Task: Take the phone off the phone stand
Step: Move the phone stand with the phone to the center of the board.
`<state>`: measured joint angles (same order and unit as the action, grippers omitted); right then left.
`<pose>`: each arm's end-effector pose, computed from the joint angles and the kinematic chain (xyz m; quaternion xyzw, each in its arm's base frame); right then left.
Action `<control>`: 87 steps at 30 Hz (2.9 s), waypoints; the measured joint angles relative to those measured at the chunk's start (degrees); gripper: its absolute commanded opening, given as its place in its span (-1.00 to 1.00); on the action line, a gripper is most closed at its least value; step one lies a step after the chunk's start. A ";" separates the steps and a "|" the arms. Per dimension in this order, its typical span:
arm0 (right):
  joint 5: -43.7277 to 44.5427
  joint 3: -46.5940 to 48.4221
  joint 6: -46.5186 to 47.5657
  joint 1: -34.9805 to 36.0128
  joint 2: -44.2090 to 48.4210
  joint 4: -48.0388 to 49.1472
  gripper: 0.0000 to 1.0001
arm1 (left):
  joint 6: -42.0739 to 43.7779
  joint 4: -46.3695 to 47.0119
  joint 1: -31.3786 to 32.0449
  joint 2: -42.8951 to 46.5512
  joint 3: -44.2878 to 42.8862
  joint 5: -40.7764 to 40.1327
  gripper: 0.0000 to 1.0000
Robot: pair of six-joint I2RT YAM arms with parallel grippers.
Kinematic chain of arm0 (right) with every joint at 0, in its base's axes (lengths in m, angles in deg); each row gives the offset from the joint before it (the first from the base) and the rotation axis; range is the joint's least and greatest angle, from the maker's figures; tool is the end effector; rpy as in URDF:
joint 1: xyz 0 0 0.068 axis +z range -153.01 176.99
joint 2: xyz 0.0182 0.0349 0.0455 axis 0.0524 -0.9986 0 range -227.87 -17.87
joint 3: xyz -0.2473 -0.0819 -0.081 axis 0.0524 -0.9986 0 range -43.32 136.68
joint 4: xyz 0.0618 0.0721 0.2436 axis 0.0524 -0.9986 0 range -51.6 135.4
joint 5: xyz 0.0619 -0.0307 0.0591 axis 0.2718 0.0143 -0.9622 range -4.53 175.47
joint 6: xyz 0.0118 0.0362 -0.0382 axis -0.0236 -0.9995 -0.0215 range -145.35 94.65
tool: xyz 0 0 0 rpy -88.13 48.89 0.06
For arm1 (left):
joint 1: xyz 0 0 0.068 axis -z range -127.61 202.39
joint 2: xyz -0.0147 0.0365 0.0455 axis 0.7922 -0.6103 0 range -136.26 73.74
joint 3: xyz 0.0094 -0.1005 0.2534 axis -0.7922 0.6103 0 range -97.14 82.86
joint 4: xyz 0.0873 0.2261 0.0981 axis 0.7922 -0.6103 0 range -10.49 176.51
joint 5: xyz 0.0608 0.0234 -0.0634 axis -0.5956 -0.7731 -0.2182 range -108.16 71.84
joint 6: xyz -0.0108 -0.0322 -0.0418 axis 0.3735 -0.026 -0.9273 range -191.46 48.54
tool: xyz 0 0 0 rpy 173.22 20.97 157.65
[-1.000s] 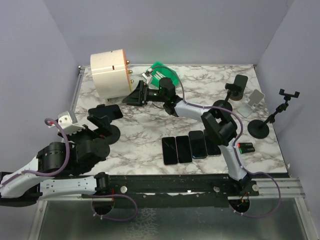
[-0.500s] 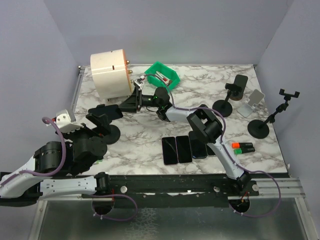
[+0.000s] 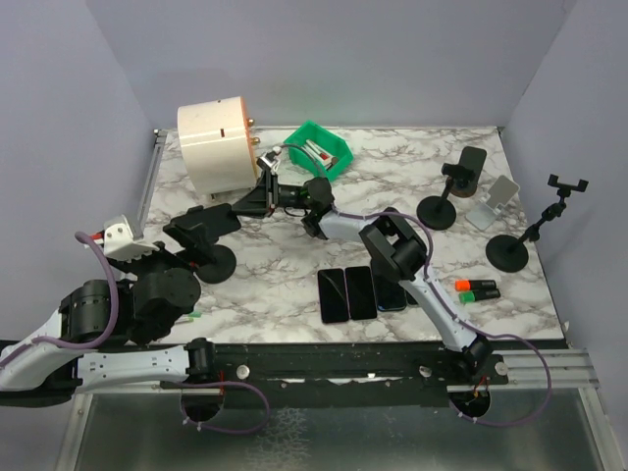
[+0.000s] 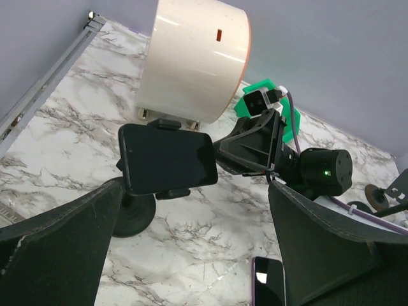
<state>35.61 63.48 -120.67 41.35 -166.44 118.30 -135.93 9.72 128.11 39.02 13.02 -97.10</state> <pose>0.3749 0.4046 0.1828 -0.1397 0.5602 0.8128 0.0777 0.0411 -0.0197 0.4002 -0.1899 0.7264 -0.0996 0.6529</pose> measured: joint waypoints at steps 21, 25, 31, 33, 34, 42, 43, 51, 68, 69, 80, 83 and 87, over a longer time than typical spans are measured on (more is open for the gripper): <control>-1.90 7.17 -4.79 2.21 -3.69 0.28 -1.00 | 0.70 0.57 -0.02 1.01 0.79 0.04 0.95; 0.57 -0.37 -5.42 1.99 -0.76 4.00 -1.00 | 0.70 0.85 -0.02 1.20 0.94 0.04 0.95; 3.34 -15.26 -2.86 0.33 8.24 7.52 -1.00 | 1.01 1.92 -0.02 1.51 1.44 0.04 0.95; 3.34 -20.24 -1.03 -1.07 11.78 7.98 -1.00 | 1.64 2.86 -0.02 1.53 2.08 0.04 0.95; 3.34 -21.90 -0.35 -1.79 12.98 8.04 -1.00 | 1.99 3.56 -0.02 1.53 2.45 0.04 0.95; 5.88 -38.18 5.73 -10.54 24.11 9.09 -1.00 | 6.51 11.23 -0.02 1.60 7.50 0.13 0.96; 6.36 -39.65 6.62 -11.63 25.14 9.20 -1.00 | 7.48 12.76 -0.02 1.60 8.46 0.20 0.96; 10.58 -50.56 9.42 -17.49 32.09 10.64 -1.00 | 15.45 25.40 -0.02 0.57 14.71 1.38 0.98; 18.84 -65.94 18.95 -18.60 52.37 -5.40 -0.42 | 27.15 46.29 -0.02 -4.09 21.31 2.56 0.98; 18.78 -65.90 19.56 -18.60 52.87 -6.62 -0.26 | 27.65 47.32 -0.02 -4.20 21.68 2.71 0.98; 18.51 -60.52 34.38 -18.60 62.97 -30.95 0.43 | 30.64 51.36 -0.02 -3.56 23.30 3.98 0.98; 19.04 -58.86 39.87 -18.60 65.18 -40.00 0.51 | 31.21 51.74 -0.02 -3.08 23.47 4.15 0.98; 23.28 -55.65 48.94 -18.60 69.51 -54.66 0.60 | 32.37 53.16 -0.02 -2.73 24.02 4.48 0.98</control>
<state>58.88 7.83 -71.74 22.75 -96.94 63.64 -103.56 62.88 128.09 36.29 37.04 -92.62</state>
